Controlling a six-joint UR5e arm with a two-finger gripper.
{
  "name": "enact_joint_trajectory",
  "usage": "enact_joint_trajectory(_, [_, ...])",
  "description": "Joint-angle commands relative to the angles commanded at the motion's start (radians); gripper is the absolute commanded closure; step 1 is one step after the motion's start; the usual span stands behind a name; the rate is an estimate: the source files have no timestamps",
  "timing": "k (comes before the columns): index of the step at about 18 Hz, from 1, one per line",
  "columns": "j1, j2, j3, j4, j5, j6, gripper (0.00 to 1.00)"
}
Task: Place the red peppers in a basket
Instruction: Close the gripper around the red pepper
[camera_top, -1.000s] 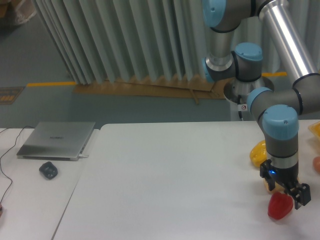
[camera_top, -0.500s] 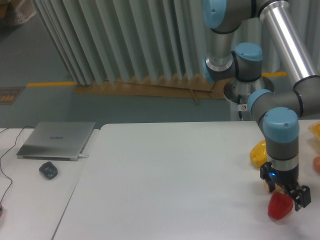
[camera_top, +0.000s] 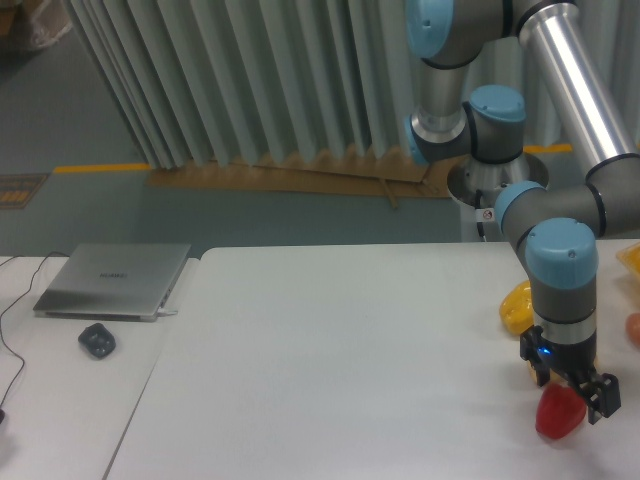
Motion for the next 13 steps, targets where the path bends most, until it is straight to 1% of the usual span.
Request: enact_joint_trajectory(13, [0.000, -0.022, -0.005, 0.000, 0.000, 0.000, 0.00])
